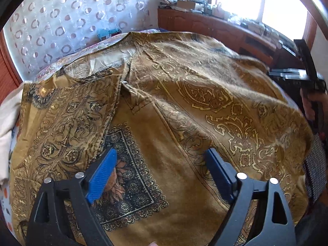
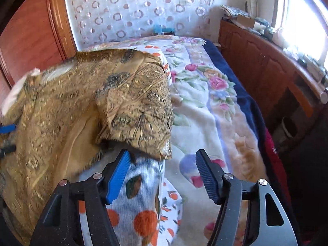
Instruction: Fold small clothes
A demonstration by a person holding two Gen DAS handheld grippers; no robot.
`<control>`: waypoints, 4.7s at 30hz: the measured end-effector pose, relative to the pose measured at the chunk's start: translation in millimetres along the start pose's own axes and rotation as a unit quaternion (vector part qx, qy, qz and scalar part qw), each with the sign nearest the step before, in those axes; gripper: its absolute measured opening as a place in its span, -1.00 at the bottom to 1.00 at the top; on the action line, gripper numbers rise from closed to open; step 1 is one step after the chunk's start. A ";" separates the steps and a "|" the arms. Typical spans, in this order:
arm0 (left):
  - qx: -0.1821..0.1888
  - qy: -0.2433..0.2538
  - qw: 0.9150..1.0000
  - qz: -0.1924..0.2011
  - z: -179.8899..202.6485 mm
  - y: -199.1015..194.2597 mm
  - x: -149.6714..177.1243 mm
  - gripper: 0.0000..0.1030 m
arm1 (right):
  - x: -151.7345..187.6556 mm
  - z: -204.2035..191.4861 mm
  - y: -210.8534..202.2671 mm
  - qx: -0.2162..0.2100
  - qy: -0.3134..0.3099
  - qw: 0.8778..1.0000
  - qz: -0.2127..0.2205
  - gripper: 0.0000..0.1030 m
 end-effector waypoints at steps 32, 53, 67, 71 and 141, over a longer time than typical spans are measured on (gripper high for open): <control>-0.037 -0.026 0.998 0.052 -16.3 -33.1 -5.4 0.78 | 19.7 -95.1 -15.4 -0.082 -0.093 0.992 0.039 -0.88; 0.008 -0.035 0.989 0.142 15.2 -115.9 -32.8 0.78 | 0.8 -26.5 13.9 -0.022 0.035 0.998 0.041 0.11; 0.007 -0.052 0.990 0.133 4.3 -109.5 -21.9 0.78 | -45.7 -35.1 38.8 0.002 0.008 1.000 0.012 -0.83; 0.003 -0.057 0.989 0.134 -2.2 -110.2 -19.3 0.78 | -57.0 -56.4 21.4 -0.010 -0.026 0.999 0.036 -0.88; -0.087 -0.105 0.989 0.051 -206.6 -37.8 -30.0 0.76 | -105.2 -156.1 94.3 -0.063 -0.113 0.992 0.006 0.56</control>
Point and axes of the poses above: each gripper's, at about its wrist camera, not at the fingertips, and y roughly the way its jaws point, z to its right, x to its underside, the point moved 9 cm from there along y, roughly the way its jaws point, and after that the axes turned 7 degrees about -x, right-handed, at the moved point
